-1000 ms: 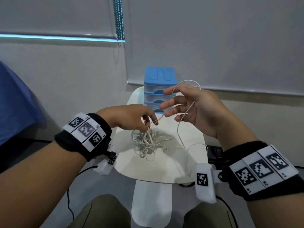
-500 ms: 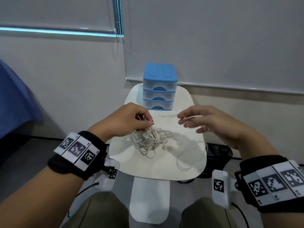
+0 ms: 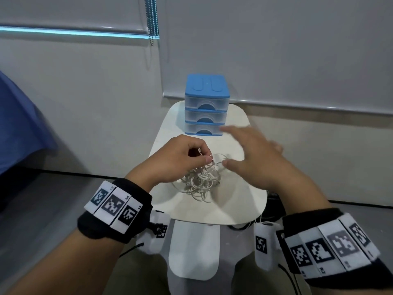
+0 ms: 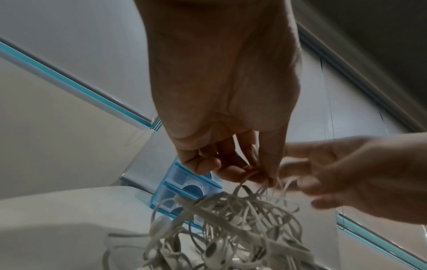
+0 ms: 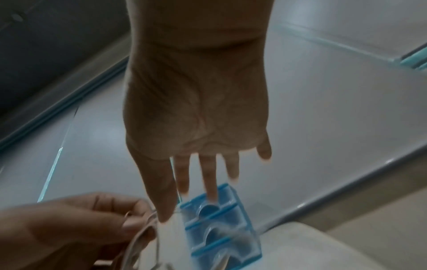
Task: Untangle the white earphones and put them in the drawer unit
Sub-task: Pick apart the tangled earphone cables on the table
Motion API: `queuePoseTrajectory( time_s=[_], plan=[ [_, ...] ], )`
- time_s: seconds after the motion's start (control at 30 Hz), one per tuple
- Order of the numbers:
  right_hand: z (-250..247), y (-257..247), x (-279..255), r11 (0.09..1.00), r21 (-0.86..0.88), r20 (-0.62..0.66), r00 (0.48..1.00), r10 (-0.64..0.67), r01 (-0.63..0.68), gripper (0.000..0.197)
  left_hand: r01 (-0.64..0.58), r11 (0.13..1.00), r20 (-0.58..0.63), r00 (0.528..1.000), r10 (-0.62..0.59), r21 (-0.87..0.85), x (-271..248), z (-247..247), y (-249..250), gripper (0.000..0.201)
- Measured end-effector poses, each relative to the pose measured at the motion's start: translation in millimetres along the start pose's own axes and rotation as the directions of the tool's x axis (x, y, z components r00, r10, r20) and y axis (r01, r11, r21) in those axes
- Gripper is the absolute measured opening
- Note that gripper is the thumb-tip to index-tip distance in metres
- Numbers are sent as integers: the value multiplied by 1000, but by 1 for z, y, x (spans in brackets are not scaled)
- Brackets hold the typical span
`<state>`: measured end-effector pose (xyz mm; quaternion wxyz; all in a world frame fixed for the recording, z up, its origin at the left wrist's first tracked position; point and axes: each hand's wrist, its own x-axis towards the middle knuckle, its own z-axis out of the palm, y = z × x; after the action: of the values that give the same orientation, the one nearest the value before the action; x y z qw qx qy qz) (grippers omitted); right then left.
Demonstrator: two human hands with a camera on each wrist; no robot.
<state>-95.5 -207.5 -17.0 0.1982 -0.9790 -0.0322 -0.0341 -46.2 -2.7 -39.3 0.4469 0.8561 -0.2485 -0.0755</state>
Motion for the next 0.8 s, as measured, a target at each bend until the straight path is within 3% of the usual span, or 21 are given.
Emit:
queuePoseTrajectory(
  time_s=[0.07, 0.1, 0.27, 0.33, 0.67, 0.8],
  plan=[
    [9, 2, 1, 994, 96, 93, 994, -63, 54, 47, -7, 1000, -8, 1000, 7, 4, -1, 1, 1, 9],
    [12, 2, 1, 985, 155, 82, 993, -83, 69, 37, -5, 1000, -16, 1000, 5, 6, -2, 1, 0, 9],
    [14, -1, 0, 933, 319, -107, 984, -140, 167, 7, -3, 999, -36, 999, 2, -34, -5, 1, -1, 7],
    [13, -1, 1, 928, 328, -136, 981, -141, 178, 9, 2, 997, -63, 998, -7, -76, -7, -1, -2, 3],
    [14, 2, 3, 949, 269, -131, 982, -136, 167, 12, 11, 998, 3, 1000, -11, 67, -24, -4, -11, 58],
    [13, 4, 1, 956, 234, -92, 983, -159, 177, 12, -72, 983, 95, 994, 56, 169, -22, -1, -12, 48]
  ],
)
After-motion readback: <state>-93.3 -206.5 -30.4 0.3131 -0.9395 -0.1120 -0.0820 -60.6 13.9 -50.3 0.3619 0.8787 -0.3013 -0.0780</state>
